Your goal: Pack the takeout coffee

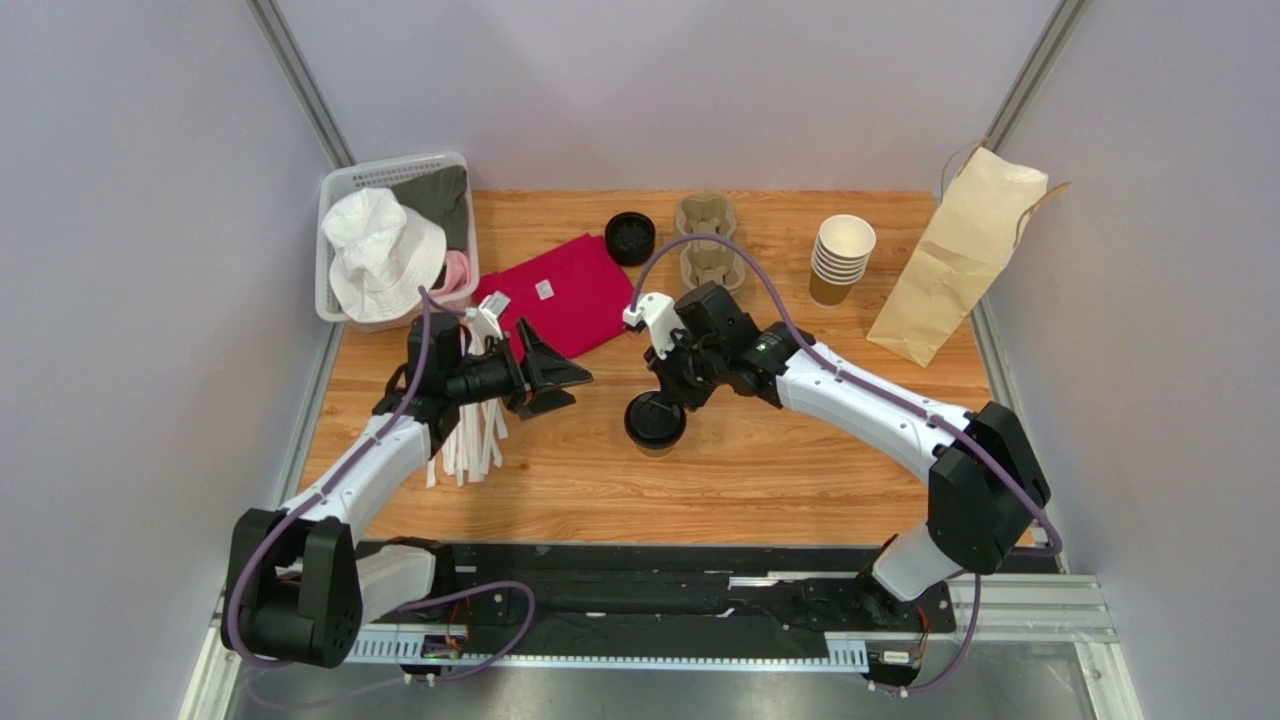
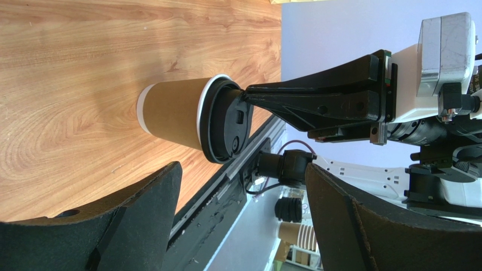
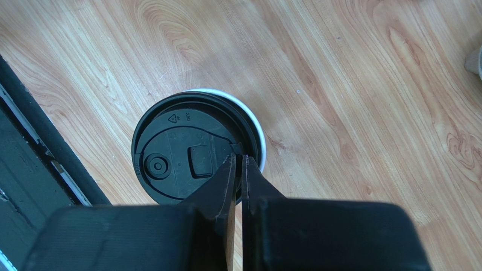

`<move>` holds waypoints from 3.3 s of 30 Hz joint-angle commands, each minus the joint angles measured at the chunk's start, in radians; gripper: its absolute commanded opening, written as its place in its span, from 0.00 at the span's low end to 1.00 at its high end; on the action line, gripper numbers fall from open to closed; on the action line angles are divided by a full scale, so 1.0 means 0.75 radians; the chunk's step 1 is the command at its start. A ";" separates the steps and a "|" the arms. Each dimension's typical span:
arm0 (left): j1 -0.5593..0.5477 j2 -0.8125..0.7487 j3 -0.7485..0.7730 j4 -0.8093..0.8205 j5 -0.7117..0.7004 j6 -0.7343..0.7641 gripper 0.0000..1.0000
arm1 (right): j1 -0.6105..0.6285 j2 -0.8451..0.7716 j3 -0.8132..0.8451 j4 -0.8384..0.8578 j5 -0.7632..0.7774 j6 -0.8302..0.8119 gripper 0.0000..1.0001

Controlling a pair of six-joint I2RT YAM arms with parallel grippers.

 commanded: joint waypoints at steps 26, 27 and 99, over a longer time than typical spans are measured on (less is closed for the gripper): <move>-0.018 0.013 0.045 0.064 0.012 0.005 0.88 | -0.042 0.016 0.109 -0.003 -0.032 0.040 0.44; -0.020 0.013 0.047 0.068 0.012 0.005 0.88 | -0.040 0.010 0.121 -0.010 -0.036 0.040 0.45; -0.327 0.860 0.309 -0.004 -0.021 0.177 0.00 | -0.419 0.442 -0.077 0.136 -0.920 0.650 0.00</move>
